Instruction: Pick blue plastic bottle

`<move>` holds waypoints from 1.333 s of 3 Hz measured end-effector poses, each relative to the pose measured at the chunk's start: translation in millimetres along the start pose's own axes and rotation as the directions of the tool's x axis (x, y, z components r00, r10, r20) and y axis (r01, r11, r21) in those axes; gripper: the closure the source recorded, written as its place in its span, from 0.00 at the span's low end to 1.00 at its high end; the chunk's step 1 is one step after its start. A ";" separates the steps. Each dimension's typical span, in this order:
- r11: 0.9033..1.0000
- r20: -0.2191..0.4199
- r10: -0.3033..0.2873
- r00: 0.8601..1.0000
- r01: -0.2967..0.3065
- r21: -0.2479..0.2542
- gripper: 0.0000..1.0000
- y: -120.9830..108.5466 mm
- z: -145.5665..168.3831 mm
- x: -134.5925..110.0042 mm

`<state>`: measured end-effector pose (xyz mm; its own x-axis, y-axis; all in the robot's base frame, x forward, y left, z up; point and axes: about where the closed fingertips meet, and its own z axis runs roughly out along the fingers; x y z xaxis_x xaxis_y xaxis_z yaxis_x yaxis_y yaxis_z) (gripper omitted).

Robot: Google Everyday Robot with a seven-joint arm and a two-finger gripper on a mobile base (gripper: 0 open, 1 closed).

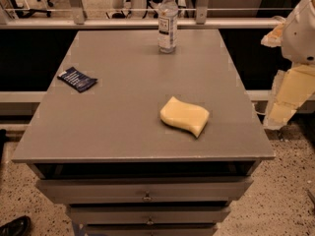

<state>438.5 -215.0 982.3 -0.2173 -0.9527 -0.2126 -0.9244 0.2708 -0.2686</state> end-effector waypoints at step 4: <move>0.992 0.307 0.047 0.950 -0.082 0.100 0.00 -113.9 130.1 -37.8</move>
Offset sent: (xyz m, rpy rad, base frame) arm 0.0438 -0.0052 -0.0468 0.1278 -0.0599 0.0007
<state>592.8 -191.8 898.7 -0.1538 -0.8503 -0.5033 -0.8676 0.3600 -0.3431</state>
